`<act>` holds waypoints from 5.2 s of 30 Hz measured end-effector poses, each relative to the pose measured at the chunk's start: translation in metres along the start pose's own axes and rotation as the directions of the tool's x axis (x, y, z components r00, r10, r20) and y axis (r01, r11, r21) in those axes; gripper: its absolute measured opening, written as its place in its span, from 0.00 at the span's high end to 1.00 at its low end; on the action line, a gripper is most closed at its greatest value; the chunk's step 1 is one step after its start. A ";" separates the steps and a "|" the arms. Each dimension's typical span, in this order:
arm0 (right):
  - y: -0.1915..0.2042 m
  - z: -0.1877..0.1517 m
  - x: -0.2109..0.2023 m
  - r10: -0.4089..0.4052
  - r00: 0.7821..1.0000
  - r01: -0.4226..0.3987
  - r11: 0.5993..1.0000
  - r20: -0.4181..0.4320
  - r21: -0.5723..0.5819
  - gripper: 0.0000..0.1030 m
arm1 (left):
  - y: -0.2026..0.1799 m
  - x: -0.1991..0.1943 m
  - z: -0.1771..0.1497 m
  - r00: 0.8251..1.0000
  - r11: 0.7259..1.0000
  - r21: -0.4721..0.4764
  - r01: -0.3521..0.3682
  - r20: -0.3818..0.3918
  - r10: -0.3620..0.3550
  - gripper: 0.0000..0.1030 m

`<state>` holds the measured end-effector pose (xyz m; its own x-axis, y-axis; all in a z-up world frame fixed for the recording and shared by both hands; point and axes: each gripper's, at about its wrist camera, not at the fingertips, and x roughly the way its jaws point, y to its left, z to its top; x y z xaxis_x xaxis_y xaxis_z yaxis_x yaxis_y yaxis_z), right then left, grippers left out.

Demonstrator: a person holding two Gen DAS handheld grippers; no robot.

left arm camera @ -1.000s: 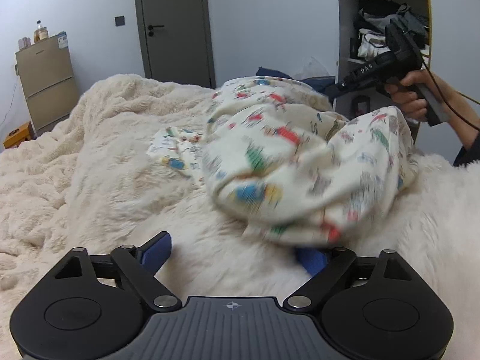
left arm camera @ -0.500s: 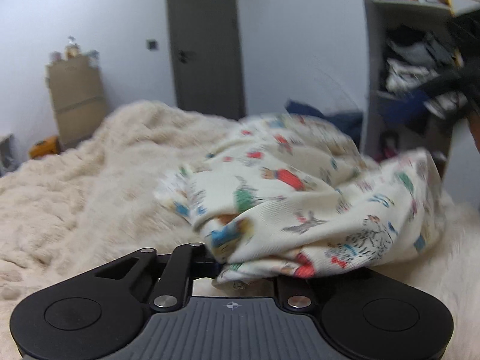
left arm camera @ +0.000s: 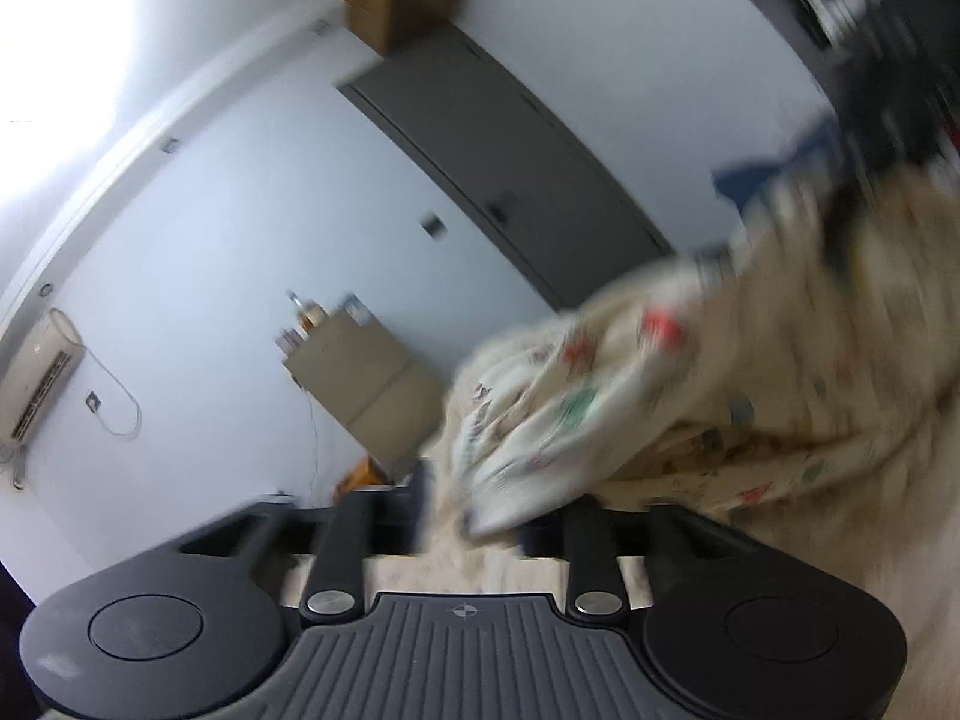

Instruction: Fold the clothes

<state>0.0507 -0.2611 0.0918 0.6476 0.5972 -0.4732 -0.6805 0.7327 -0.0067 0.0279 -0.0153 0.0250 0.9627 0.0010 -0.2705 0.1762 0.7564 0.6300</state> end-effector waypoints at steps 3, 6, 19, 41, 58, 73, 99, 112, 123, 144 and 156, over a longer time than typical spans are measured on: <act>-0.017 -0.003 0.007 -0.070 0.997 0.070 0.997 -0.023 0.009 0.93 | 0.016 0.010 -0.022 0.966 0.960 -0.149 0.238 -0.063 -0.249 0.30; -0.026 -0.007 0.015 -0.077 0.994 0.077 0.997 -0.079 0.002 0.91 | 0.023 0.016 -0.041 0.946 0.939 -0.182 0.291 -0.094 -0.311 0.27; 0.005 -0.007 0.011 -0.052 0.995 0.040 0.989 -0.084 -0.141 0.48 | 0.028 0.047 -0.066 0.838 0.779 -0.389 0.492 -0.032 -0.545 0.26; 0.017 -0.014 0.034 -0.104 0.987 0.085 0.984 -0.119 -0.157 0.84 | 0.024 -0.009 0.008 0.938 0.938 0.041 -0.345 0.021 0.345 0.85; -0.016 -0.002 0.025 -0.202 0.979 0.202 0.979 -0.009 0.010 0.85 | 0.081 0.005 -0.104 0.853 0.734 -0.498 0.461 0.022 -0.521 0.23; -0.017 -0.002 0.025 -0.212 0.977 0.212 0.977 -0.010 0.010 0.85 | 0.084 0.069 -0.165 0.695 0.161 -0.831 0.532 0.320 -0.644 0.38; 0.034 -0.021 0.006 0.015 0.992 -0.055 0.943 -0.123 -0.327 0.85 | 0.102 -0.080 -0.069 0.968 0.979 -0.044 -0.197 -0.167 0.187 0.93; 0.049 -0.041 -0.035 0.243 0.950 -0.309 0.837 -0.198 -0.452 0.51 | 0.151 -0.113 -0.213 0.940 0.883 -0.387 0.266 -0.100 -0.327 0.24; 0.018 -0.011 0.004 0.183 0.977 -0.199 0.968 -0.110 -0.154 0.42 | 0.175 -0.039 -0.332 0.869 0.463 -0.861 0.212 -0.050 -0.492 0.25; 0.002 -0.009 0.006 0.248 0.968 -0.247 0.969 -0.051 0.014 0.42 | 0.217 -0.062 -0.163 0.861 0.828 -0.237 -0.507 -0.179 0.476 0.62; 0.008 -0.009 0.015 0.220 0.972 -0.222 0.975 -0.085 -0.018 0.42 | 0.230 -0.081 -0.356 0.702 0.738 -0.502 -0.452 -0.710 -0.054 0.48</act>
<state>0.0518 -0.2490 0.0767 0.4510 0.7137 -0.5359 -0.8134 0.5758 0.0823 -0.0824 0.3917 -0.0677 0.5205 0.4248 -0.7407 -0.4078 0.8858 0.2214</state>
